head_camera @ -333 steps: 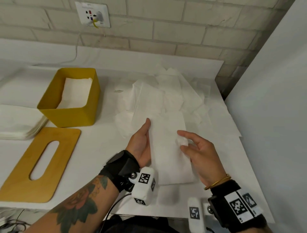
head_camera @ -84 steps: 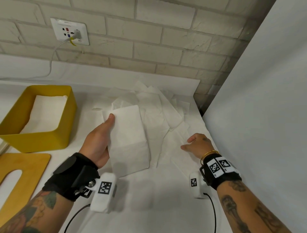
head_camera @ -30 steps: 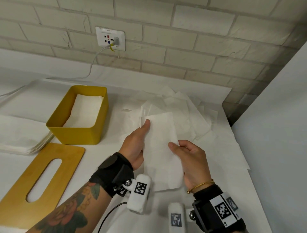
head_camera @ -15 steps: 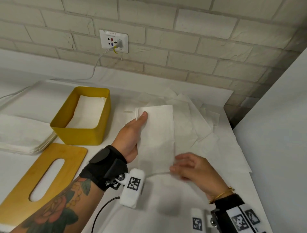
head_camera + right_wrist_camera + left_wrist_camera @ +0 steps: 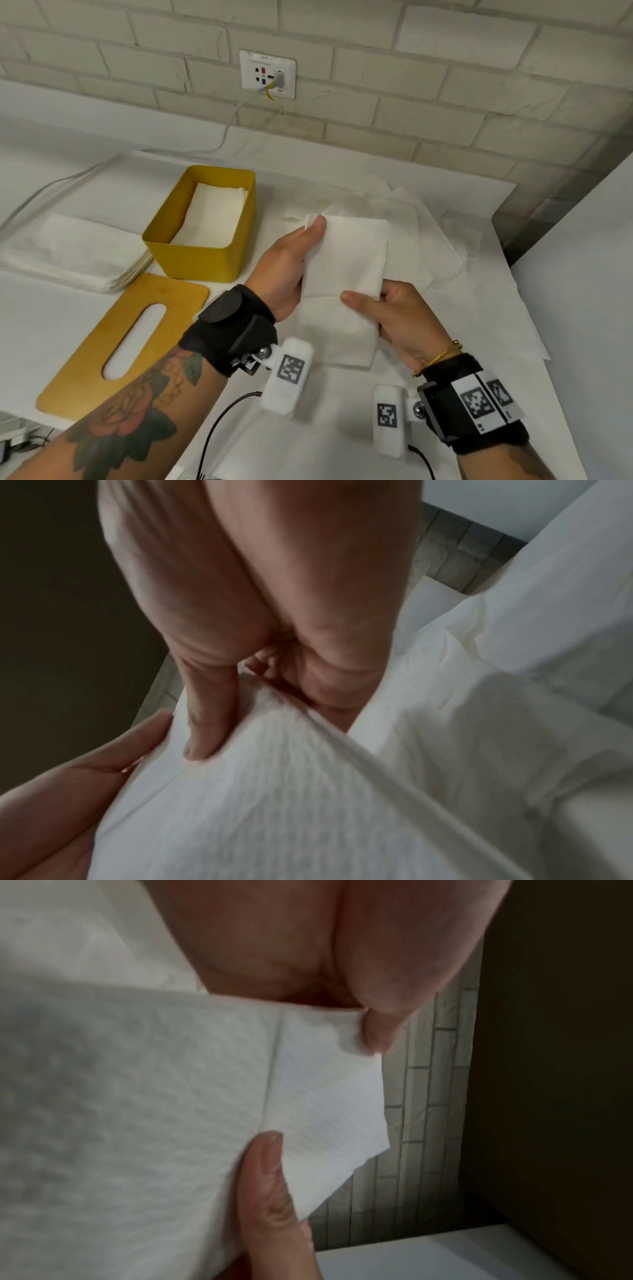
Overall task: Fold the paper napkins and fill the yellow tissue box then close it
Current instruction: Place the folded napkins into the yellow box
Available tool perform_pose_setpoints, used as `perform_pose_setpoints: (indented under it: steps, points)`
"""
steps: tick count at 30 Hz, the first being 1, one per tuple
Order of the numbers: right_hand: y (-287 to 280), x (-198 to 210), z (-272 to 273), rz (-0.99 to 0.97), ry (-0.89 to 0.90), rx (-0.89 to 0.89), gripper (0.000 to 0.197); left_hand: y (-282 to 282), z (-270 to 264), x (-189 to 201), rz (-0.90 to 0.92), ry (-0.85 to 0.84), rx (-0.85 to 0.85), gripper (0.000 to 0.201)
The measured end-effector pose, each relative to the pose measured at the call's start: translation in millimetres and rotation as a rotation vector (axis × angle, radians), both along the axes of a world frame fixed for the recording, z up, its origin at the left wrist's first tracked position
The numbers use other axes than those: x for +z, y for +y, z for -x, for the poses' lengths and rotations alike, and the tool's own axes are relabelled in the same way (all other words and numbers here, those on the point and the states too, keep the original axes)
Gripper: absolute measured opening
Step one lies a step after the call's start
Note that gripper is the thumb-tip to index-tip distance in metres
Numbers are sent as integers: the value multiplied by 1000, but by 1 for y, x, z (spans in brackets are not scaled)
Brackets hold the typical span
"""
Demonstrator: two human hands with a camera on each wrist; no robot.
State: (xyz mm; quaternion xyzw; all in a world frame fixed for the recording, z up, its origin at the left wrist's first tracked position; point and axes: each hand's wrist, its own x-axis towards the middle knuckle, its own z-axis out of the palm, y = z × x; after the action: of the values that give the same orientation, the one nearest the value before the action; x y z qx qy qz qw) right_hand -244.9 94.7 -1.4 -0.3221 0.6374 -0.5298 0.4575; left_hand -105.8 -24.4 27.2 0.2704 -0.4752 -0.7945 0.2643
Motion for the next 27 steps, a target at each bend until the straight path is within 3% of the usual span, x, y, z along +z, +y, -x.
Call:
perform_pose_setpoints:
  steps: [3, 5, 8, 10, 13, 18, 21, 25, 27]
  points:
    - [-8, 1, -6, 3, 10, 50, 35, -8, -10, 3, -76, 8, 97, 58]
    - [-15, 1, -11, 18, 9, 66, 27, -13, -18, 2, -63, 12, 135, 58]
    - [-27, -2, -22, 60, 41, 11, 22, -10, -31, -7, 7, -26, 124, 43]
    - [-36, -4, -33, 77, 81, -35, 22, -7, -40, -22, 120, -112, 147, 30]
    - [-47, -4, -51, 90, 121, -37, 24, -7, -54, -37, 325, -212, 242, 33]
    - [-55, 21, -72, 294, 151, -37, 30, 0, -73, -17, 631, -184, 371, 33]
    - [-56, 20, -82, 318, 179, -40, 27, 6, -77, -28, 649, -206, 423, 34]
    - [-58, -6, -96, 134, 240, -37, 23, 9, -82, -57, 592, -333, 373, 39]
    - [-61, -3, -97, 167, 232, -29, 23, 7, -85, -53, 593, -291, 379, 41]
